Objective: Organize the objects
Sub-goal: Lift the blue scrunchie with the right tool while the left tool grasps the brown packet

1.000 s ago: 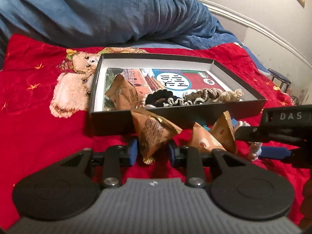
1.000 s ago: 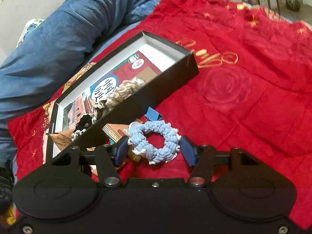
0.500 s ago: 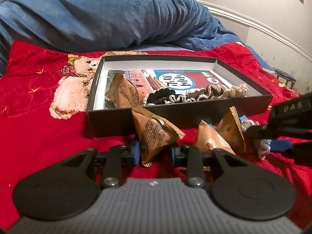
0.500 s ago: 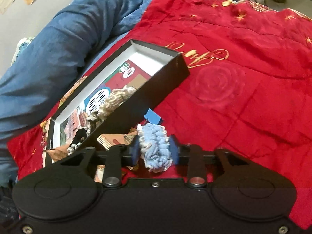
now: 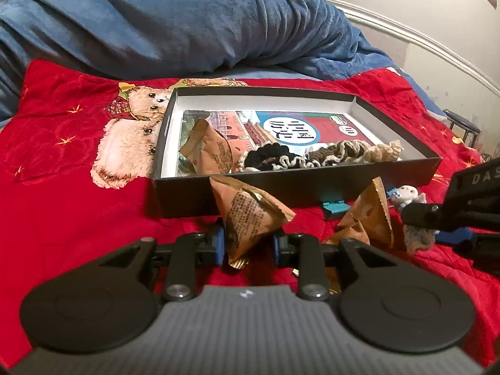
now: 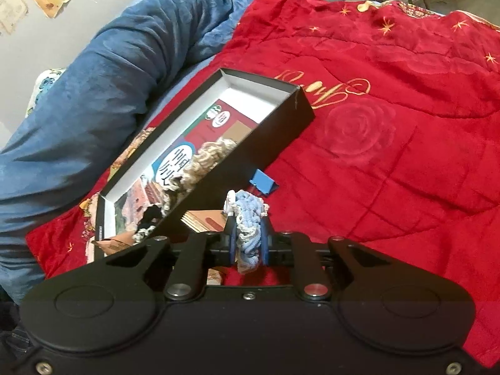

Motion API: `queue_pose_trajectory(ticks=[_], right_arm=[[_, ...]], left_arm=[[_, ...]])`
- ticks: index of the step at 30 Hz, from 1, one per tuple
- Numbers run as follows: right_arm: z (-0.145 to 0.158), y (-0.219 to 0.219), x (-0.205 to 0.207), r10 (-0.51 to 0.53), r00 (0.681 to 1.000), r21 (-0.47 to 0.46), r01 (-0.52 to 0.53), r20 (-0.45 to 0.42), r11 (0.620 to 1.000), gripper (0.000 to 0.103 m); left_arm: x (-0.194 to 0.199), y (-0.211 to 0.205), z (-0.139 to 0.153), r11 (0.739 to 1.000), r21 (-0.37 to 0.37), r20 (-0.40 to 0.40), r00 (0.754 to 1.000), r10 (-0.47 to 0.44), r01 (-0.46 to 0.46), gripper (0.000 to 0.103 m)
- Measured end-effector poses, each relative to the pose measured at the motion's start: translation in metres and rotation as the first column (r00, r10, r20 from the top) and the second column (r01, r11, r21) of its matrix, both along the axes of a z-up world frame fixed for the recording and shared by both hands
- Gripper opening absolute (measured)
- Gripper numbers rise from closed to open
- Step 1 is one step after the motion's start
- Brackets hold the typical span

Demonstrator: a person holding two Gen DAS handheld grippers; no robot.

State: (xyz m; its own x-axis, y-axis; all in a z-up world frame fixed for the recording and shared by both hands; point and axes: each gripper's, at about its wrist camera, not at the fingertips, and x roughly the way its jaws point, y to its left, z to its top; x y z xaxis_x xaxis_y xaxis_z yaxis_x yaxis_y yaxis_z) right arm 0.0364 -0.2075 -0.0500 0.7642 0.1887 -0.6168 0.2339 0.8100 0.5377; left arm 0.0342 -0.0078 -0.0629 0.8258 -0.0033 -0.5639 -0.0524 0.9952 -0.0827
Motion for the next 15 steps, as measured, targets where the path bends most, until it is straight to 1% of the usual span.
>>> queue_pose_trajectory(ticks=[4, 6, 8, 11, 15], right_arm=[[0.006, 0.002, -0.004, 0.018, 1.000, 0.015, -0.018, 0.017, 1.000, 0.015], [0.010, 0.003, -0.006, 0.023, 0.999, 0.022, -0.024, 0.027, 0.999, 0.015], [0.014, 0.002, -0.008, 0.025, 0.999, 0.030, -0.026, 0.038, 0.999, 0.015], [0.020, 0.000, -0.012, 0.026, 0.998, 0.047, -0.028, 0.055, 0.998, 0.015], [0.027, -0.007, -0.014, 0.024, 0.997, 0.074, -0.030, 0.073, 0.997, 0.015]], left_arm=[[-0.003, 0.000, 0.005, 1.000, 0.021, 0.017, 1.000, 0.007, -0.007, 0.032], [-0.004, 0.001, 0.008, 1.000, 0.019, 0.025, 1.000, 0.011, -0.011, 0.032], [-0.006, 0.004, 0.011, 1.000, 0.002, 0.038, 0.999, 0.012, -0.012, 0.032], [-0.011, 0.008, 0.019, 0.999, -0.051, 0.079, 0.997, -0.004, 0.008, 0.032], [-0.018, 0.007, 0.031, 0.997, -0.063, 0.143, 0.989, -0.025, 0.034, 0.032]])
